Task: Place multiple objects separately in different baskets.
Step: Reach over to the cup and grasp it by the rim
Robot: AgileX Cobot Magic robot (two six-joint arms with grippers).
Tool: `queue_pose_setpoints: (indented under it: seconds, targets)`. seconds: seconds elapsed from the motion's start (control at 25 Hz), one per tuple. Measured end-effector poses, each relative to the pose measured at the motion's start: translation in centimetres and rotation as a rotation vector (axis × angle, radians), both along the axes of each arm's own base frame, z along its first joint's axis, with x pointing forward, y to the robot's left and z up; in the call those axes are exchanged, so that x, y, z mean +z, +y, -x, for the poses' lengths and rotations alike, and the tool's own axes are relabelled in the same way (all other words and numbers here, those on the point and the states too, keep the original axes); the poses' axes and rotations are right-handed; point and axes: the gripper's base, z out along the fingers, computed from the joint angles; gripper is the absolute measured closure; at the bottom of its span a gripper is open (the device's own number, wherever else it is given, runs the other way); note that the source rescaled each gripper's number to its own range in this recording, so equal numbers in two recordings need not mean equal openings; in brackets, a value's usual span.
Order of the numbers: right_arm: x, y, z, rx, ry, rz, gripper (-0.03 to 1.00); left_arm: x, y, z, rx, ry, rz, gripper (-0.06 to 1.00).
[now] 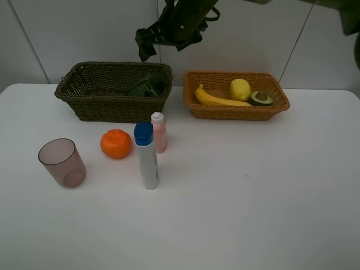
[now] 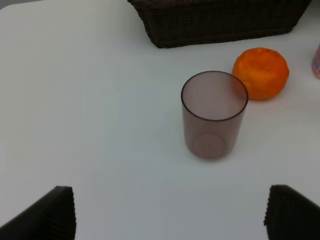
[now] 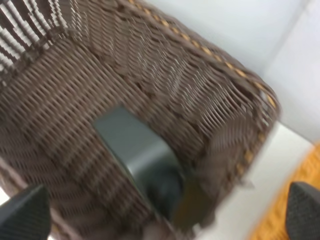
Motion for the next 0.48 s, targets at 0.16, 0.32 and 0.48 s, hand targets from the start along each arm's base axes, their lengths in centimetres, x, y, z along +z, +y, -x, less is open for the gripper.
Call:
queue_pose_setpoints:
  seconds: [0.16,0.32,0.48]
  targets:
    - [2.0,-1.8,1.7,-0.023,0.085,0.123,-0.02,0.0,0.0,0.0,0.0,0.0,0.0,-0.06]
    - [3.7,-3.3,3.3,-0.041,0.153,0.214,-0.02,0.0,0.0,0.0,0.0,0.0,0.0,-0.06]
    - [5.5,-4.6,5.2,-0.041,0.149,0.215,-0.02,0.0,0.0,0.0,0.0,0.0,0.0,-0.06]
